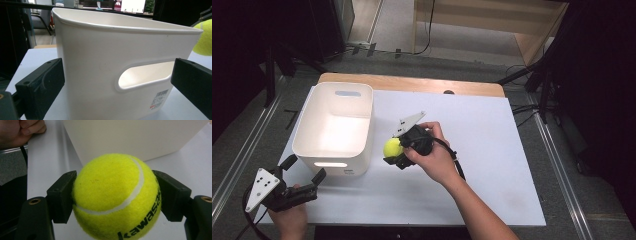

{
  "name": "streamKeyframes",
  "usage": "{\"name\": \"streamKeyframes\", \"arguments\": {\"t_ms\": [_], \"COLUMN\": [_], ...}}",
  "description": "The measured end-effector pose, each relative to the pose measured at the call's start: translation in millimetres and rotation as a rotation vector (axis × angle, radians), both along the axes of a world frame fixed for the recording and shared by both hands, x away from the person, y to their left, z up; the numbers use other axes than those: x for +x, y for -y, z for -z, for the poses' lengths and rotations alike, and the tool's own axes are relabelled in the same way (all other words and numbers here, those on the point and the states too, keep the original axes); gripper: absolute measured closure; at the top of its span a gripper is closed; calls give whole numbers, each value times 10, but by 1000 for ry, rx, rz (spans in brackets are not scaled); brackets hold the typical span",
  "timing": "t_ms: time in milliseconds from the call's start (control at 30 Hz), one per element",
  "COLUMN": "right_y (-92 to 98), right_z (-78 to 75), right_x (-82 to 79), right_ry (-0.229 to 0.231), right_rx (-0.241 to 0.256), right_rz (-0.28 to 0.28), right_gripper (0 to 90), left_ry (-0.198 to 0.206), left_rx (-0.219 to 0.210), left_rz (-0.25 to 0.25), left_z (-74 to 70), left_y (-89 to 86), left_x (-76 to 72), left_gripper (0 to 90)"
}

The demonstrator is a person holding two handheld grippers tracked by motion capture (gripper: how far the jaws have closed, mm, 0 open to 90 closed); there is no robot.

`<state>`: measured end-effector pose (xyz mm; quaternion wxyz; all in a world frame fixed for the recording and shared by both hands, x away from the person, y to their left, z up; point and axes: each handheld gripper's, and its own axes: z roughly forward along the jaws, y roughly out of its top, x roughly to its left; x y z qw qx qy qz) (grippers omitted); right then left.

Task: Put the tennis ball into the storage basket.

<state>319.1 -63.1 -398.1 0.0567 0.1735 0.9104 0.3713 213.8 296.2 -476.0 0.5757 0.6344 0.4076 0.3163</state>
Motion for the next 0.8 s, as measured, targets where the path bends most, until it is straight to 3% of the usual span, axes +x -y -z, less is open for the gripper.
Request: {"name": "streamKeyframes", "arguments": {"t_ms": [800], "right_y": [-105], "right_z": [-247], "right_x": [91], "right_ry": [14], "right_rx": [25], "right_rz": [-36], "right_gripper": [238], "left_ry": [-1], "left_rx": [-12], "left_rz": [2], "left_z": [-3], "left_y": [-5], "left_x": [-2], "left_gripper": [0]}}
